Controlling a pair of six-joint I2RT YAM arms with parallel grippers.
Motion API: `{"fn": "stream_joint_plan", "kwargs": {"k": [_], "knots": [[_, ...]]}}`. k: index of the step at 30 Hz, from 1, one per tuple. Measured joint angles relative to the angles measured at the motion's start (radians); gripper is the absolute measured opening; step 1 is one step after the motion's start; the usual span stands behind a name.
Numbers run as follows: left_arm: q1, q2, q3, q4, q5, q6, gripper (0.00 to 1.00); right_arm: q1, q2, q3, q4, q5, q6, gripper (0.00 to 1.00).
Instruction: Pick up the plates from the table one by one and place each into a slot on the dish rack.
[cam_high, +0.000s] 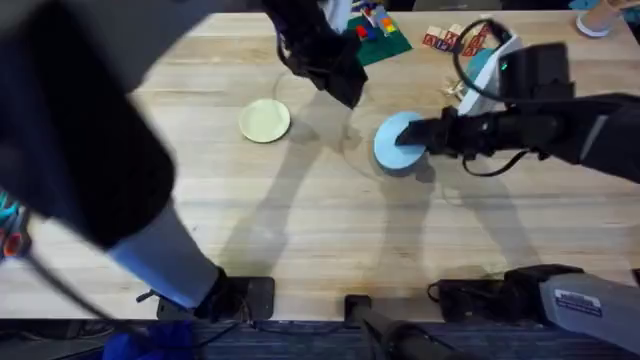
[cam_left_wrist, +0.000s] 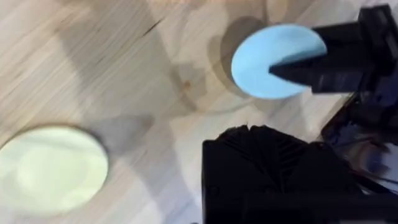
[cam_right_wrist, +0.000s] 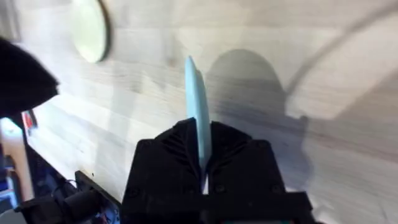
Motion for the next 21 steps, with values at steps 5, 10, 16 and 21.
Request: {"fn": "stream_joint_plan", "kwargs": {"k": [5, 10, 16, 21], "knots": [[0.0, -0.116, 0.002, -0.056, -0.073, 0.002, 0.041, 0.002, -0.054, 0.081, -0.097, 0.004, -0.067, 0.041], [0.0, -0.196, 0.002, -0.103, -0.155, 0.003, 0.042, 0.002, -0.078, 0.186, -0.227, 0.023, -0.147, 0.041], [0.006, -0.271, 0.002, -0.146, -0.245, -0.01, 0.042, 0.002, -0.078, 0.345, -0.405, 0.106, -0.257, 0.041], [0.056, -0.324, 0.002, -0.152, -0.267, -0.017, 0.042, 0.002, -0.078, 0.494, -0.528, 0.178, -0.348, 0.041]]}}
